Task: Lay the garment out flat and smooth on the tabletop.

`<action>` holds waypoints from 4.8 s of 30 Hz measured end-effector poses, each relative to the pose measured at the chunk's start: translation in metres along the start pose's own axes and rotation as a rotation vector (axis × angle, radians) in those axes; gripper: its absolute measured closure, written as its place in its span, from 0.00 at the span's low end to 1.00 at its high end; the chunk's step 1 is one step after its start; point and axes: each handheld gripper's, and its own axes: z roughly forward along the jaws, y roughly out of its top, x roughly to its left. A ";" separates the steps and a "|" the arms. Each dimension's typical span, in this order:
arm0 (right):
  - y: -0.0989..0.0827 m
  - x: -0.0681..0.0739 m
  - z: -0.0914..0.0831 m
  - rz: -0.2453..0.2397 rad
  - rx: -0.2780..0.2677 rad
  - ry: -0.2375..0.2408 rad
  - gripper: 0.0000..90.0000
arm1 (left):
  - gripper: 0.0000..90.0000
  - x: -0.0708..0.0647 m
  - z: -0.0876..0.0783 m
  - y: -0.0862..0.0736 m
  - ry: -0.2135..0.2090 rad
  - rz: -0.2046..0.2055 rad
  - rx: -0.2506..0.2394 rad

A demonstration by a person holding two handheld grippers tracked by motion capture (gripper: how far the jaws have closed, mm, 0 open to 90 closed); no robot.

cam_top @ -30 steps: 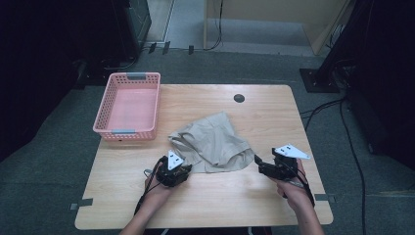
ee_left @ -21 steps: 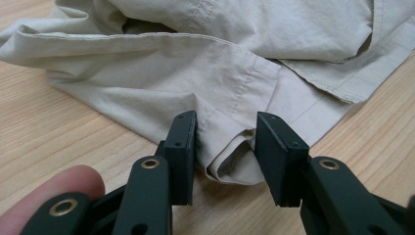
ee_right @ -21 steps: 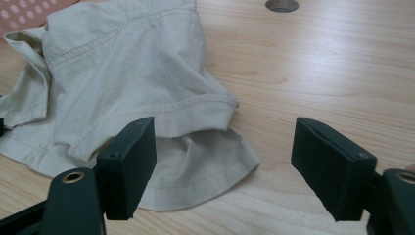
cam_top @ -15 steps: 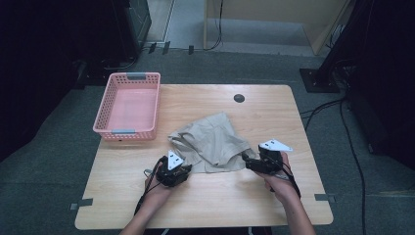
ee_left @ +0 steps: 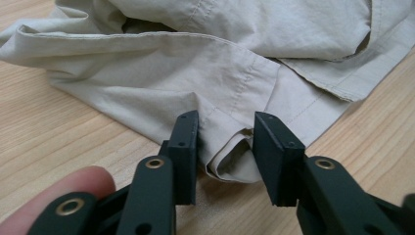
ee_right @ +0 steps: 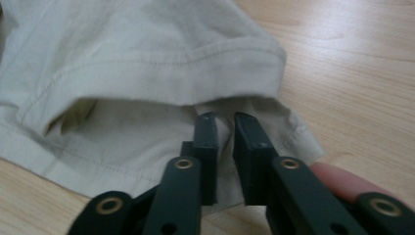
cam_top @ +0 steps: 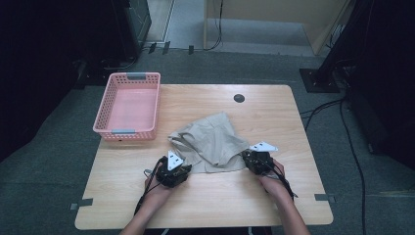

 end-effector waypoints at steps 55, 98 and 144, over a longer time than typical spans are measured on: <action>-0.034 0.070 -0.052 -0.269 -0.118 0.088 1.00 | 0.64 -0.024 -0.034 -0.027 -0.034 0.091 -0.026; 0.023 0.036 -0.060 -0.119 -0.225 0.021 0.99 | 1.00 -0.047 -0.025 -0.023 -0.293 0.116 0.018; 0.143 -0.036 0.078 0.235 -0.261 -0.036 0.57 | 1.00 -0.042 -0.024 -0.023 -0.348 0.087 0.034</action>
